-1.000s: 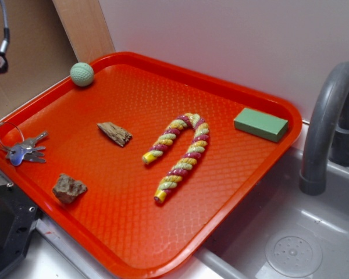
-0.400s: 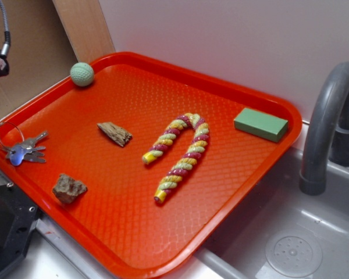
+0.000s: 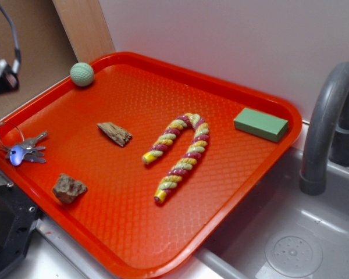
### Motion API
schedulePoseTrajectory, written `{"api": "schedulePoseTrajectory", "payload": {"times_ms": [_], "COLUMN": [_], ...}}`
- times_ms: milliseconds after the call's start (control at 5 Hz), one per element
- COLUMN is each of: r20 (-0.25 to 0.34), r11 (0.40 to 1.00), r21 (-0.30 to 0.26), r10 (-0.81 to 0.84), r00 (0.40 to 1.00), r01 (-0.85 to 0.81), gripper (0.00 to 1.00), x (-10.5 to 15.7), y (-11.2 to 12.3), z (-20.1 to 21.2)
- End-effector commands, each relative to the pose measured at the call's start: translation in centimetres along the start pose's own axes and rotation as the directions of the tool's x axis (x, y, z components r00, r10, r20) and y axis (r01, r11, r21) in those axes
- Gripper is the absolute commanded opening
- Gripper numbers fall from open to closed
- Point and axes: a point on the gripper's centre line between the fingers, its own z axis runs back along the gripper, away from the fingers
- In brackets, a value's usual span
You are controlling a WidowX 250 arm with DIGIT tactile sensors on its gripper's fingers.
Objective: Grab the silver keys.
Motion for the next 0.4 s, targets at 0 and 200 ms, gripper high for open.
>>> {"api": "schedulePoseTrajectory", "payload": {"times_ms": [0,200], "r20": [-0.004,0.03], "r11": [0.999,0.995], "r21": [-0.013,-0.041], "r10": [-0.031,-0.089], "r00": [1.0,0.996], "r01": [0.031,0.091], "gripper": [1.0,1.0], "x": [2.8,2.9], "y": [0.4,-0.7], "z": [-4.4,-7.4]}}
